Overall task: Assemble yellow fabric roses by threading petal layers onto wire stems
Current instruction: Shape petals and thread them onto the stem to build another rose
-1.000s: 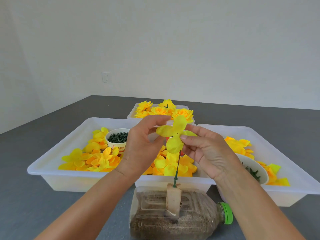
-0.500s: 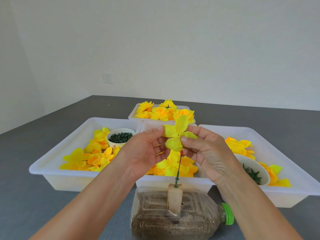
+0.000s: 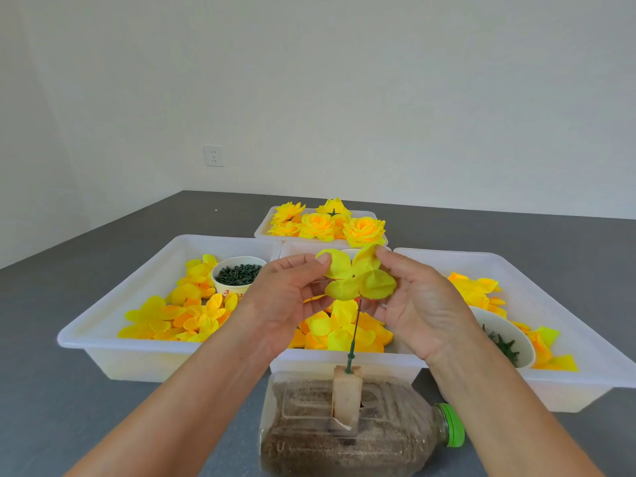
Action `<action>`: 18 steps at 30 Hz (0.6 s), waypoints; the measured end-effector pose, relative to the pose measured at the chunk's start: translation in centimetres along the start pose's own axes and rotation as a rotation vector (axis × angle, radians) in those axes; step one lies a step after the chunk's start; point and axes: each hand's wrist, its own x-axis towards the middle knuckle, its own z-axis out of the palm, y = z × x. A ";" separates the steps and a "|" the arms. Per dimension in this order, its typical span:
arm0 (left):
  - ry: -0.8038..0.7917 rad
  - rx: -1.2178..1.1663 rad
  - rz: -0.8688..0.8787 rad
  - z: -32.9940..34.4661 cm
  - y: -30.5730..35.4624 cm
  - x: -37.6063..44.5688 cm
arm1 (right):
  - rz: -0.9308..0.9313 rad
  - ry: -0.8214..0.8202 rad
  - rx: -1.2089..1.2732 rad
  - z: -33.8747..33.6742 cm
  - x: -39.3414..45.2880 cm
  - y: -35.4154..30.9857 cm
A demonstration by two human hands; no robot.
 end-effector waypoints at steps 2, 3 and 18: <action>0.012 0.026 0.042 0.0 0.0 -0.1 | -0.054 0.064 -0.089 -0.1 0.1 0.1; 0.017 0.055 0.076 0.1 0.2 -0.1 | -0.084 0.096 -0.136 -0.1 0.2 0.2; -0.019 0.083 0.045 1.3 1.7 0.0 | -0.151 -0.154 -0.115 0.5 -0.4 0.5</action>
